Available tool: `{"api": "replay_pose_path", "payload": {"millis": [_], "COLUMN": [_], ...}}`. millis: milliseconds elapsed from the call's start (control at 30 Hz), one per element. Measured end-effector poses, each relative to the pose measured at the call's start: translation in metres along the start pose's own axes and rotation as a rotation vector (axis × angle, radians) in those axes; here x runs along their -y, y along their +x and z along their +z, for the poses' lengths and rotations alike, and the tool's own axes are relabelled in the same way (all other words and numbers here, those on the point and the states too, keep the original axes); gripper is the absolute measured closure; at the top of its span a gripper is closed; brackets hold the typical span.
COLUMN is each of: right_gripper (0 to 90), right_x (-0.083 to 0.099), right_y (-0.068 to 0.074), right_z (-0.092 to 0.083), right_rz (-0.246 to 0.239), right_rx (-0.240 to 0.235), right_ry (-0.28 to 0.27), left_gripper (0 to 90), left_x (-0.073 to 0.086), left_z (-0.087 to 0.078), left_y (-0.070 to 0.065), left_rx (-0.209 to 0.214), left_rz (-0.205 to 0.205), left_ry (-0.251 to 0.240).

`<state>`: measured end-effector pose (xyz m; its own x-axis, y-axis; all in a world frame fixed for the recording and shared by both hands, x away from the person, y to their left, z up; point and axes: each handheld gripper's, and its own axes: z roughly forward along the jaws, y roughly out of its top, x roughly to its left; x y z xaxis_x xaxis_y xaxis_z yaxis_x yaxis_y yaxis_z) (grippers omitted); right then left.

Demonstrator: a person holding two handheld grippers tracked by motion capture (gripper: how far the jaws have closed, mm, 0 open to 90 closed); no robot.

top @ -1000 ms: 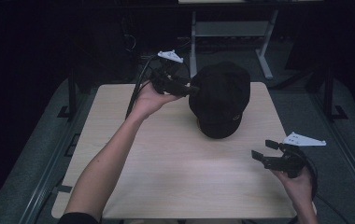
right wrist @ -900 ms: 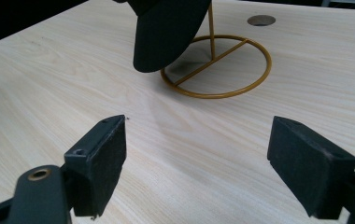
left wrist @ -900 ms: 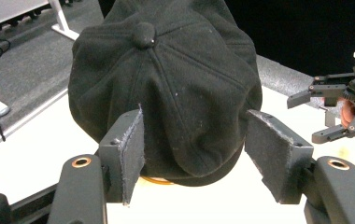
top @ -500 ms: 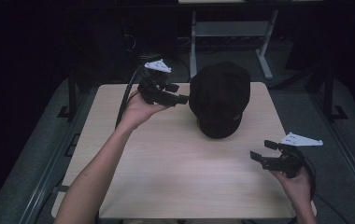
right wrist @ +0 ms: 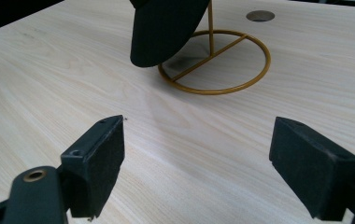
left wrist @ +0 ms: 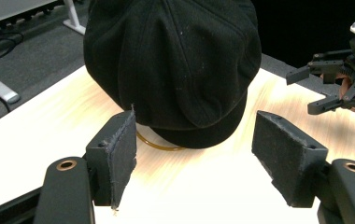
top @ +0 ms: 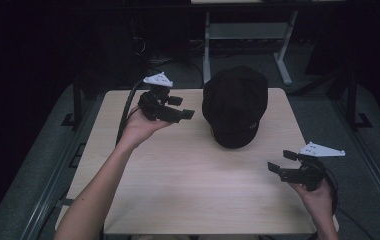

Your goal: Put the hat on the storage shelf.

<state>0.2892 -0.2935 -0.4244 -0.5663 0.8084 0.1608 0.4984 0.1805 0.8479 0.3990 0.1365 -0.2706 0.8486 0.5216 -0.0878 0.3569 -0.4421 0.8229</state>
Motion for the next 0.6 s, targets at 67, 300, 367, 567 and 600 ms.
{"api": "replay_pose_path", "payload": {"millis": [67,300,367,567,600], "right_gripper": [17.8,17.8,17.8,17.8,17.8], "right_x": [0.0,0.0,0.0,0.001,0.001], "right_y": [0.0,0.0,0.0,0.0,0.001], "right_z": [0.0,-0.001,-0.001,0.001,0.001], "right_rz": [0.0,0.001,0.0,-0.002,-0.004], "right_rx": [-0.001,0.001,0.003,0.005,0.006], "right_ry": [0.0,-0.001,-0.001,0.009,0.012], "left_gripper": [29.7,28.7,28.4,27.1,27.0], "left_x": [0.003,0.015,0.018,0.028,0.029], "left_z": [-0.001,-0.005,-0.006,-0.008,-0.008], "left_y": [0.0,-0.001,-0.001,0.0,0.0], "left_rx": [-0.004,-0.006,-0.009,-0.012,-0.012], "left_rz": [0.001,-0.01,-0.011,-0.015,-0.015], "left_ry": [0.003,0.0,-0.001,0.003,0.005]}}
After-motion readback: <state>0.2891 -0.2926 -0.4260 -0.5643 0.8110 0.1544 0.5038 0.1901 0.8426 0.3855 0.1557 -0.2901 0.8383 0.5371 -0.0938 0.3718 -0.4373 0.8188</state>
